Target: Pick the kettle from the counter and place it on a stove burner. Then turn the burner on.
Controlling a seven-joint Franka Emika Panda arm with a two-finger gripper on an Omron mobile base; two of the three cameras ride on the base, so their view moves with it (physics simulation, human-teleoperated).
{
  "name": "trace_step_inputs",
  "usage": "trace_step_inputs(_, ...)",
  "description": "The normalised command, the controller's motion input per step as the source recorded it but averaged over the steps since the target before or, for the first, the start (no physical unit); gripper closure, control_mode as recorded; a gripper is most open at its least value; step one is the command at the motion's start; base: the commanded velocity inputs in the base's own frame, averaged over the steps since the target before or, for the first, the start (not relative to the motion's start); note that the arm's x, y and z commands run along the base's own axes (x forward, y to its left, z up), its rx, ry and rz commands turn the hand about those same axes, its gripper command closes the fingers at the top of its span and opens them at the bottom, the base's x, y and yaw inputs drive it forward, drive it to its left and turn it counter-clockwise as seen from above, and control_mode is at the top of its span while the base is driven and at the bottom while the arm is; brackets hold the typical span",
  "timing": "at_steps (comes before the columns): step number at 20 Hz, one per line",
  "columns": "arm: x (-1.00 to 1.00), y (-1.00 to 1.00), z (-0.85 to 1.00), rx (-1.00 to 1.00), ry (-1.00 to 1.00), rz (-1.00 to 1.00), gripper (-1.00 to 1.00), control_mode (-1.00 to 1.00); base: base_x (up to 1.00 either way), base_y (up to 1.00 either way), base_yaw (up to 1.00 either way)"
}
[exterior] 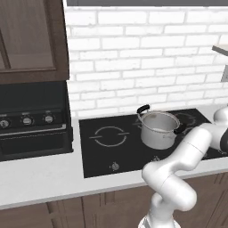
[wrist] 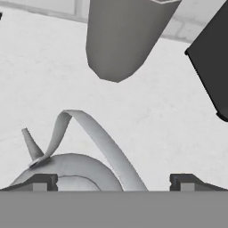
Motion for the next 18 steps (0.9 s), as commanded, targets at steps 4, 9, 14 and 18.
trace_step_inputs(4, 0.00, -0.10, 0.00, 0.00, 0.00, 0.00, -1.00, -1.00, 0.00, 0.00, 0.00)
trace_step_inputs(9, 0.00, 0.00, 0.00, 0.00, 0.00, 0.00, -1.00, -1.00, 0.00, 0.00, 0.00)
trace_step_inputs(14, 0.00, 0.00, -0.06, 0.00, 0.00, 0.00, -1.00, -1.00, 0.00, 0.00, 0.00)
trace_step_inputs(18, 0.00, 0.00, -0.14, 0.02, 0.02, 0.00, -1.00, -1.00, 0.00, 0.00, 0.00)
